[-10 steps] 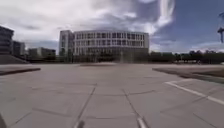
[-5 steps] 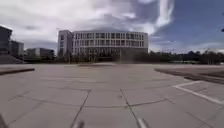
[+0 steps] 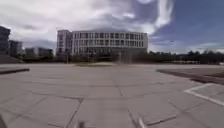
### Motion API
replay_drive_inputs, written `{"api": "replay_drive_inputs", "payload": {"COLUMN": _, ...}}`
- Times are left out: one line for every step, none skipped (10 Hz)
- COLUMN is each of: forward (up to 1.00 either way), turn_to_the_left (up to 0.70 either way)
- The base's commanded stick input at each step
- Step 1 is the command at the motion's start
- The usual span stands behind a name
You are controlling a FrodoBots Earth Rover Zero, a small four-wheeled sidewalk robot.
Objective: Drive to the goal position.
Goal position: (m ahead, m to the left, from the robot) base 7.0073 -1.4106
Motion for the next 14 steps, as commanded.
{"api": "replay_drive_inputs", "payload": {"forward": 1.0, "turn_to_the_left": 0.0}}
{"api": "replay_drive_inputs", "payload": {"forward": 1.0, "turn_to_the_left": 0.0}}
{"api": "replay_drive_inputs", "payload": {"forward": 1.0, "turn_to_the_left": 0.0}}
{"api": "replay_drive_inputs", "payload": {"forward": 1.0, "turn_to_the_left": 0.0}}
{"api": "replay_drive_inputs", "payload": {"forward": 1.0, "turn_to_the_left": 0.0}}
{"api": "replay_drive_inputs", "payload": {"forward": 1.0, "turn_to_the_left": 0.0}}
{"api": "replay_drive_inputs", "payload": {"forward": 1.0, "turn_to_the_left": 0.0}}
{"api": "replay_drive_inputs", "payload": {"forward": 1.0, "turn_to_the_left": 0.0}}
{"api": "replay_drive_inputs", "payload": {"forward": 1.0, "turn_to_the_left": 0.0}}
{"api": "replay_drive_inputs", "payload": {"forward": 1.0, "turn_to_the_left": 0.0}}
{"api": "replay_drive_inputs", "payload": {"forward": 1.0, "turn_to_the_left": 0.0}}
{"api": "replay_drive_inputs", "payload": {"forward": 1.0, "turn_to_the_left": 0.0}}
{"api": "replay_drive_inputs", "payload": {"forward": 1.0, "turn_to_the_left": 0.0}}
{"api": "replay_drive_inputs", "payload": {"forward": 1.0, "turn_to_the_left": 0.0}}
